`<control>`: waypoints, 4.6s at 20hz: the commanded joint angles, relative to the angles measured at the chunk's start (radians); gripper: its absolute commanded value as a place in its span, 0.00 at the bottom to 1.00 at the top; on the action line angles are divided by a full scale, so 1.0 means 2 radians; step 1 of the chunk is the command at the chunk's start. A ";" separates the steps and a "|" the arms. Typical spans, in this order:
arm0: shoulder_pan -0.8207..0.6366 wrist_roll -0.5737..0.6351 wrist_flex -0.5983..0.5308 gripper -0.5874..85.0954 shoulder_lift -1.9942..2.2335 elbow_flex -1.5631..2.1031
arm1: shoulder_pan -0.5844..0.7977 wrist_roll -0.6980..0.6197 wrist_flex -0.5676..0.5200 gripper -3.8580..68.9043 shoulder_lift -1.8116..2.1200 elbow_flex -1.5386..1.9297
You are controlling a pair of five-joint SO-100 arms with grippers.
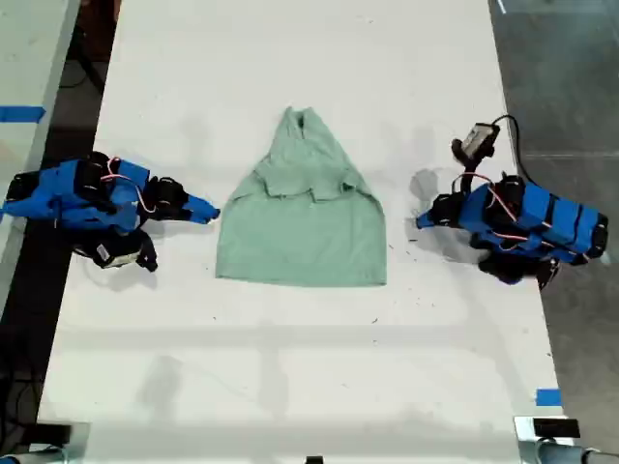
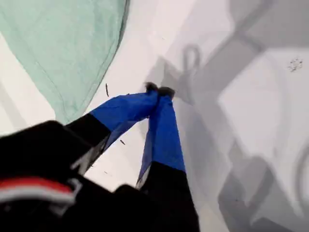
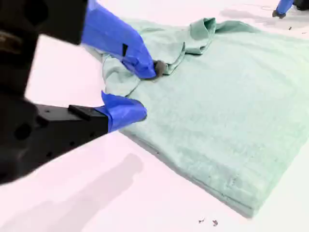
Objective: Fold t shirt
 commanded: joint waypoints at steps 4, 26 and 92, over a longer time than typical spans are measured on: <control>-0.068 -0.016 -0.030 0.01 0.005 0.017 | 0.003 0.005 -0.002 0.03 0.002 0.008; -0.067 -0.016 -0.028 0.01 0.005 0.017 | -0.165 0.188 -0.015 0.32 -0.759 -0.544; -0.067 -0.016 -0.030 0.01 0.005 0.018 | -0.127 0.002 -0.067 0.08 -0.087 -0.073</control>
